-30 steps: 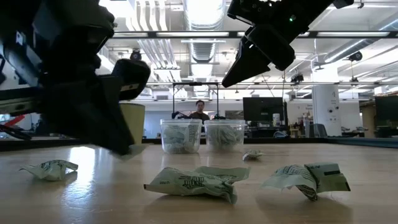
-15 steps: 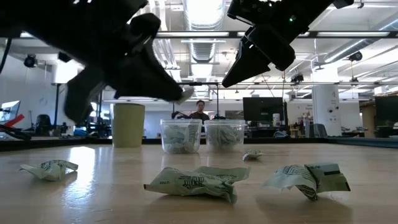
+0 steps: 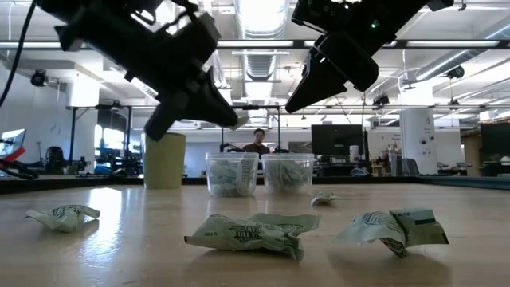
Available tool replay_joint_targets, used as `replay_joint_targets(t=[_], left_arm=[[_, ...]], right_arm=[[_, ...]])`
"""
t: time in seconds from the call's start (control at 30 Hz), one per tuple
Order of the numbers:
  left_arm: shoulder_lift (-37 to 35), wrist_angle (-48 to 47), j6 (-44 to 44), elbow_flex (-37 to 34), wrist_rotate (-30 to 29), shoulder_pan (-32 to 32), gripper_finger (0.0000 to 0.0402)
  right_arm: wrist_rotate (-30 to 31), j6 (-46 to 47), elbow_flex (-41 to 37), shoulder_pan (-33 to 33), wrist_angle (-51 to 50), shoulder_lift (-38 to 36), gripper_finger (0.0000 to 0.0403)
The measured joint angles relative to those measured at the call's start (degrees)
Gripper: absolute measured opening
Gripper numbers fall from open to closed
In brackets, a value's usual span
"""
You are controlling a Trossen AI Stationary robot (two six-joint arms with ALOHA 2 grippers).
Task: Pick and place items into bin
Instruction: Put the stevia packet into the left transparent bin, then put the stevia packet into the right transparent bin
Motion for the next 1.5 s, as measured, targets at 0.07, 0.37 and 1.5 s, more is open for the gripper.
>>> replay_joint_targets(t=[0.07, 0.37, 1.5], left_arm=[[-0.01, -0.39, -1.63, 0.0, 0.77, 1.47, 0.0004], [0.04, -0.51, -6.66, -0.02, 2.01, 5.05, 0.0004], [-3.4, -10.75, -10.02, 0.35, 0.14, 0.29, 0.0134]], right_arm=[[0.0, 0.04, 0.0, 0.0, 0.0, 0.0, 0.0074], [0.0, 0.22, 0.0, 0.0, 0.09, 0.0, 0.0071], [-17.99, 2.87, -0.79, 0.0, -1.13, 0.0, 0.0068]])
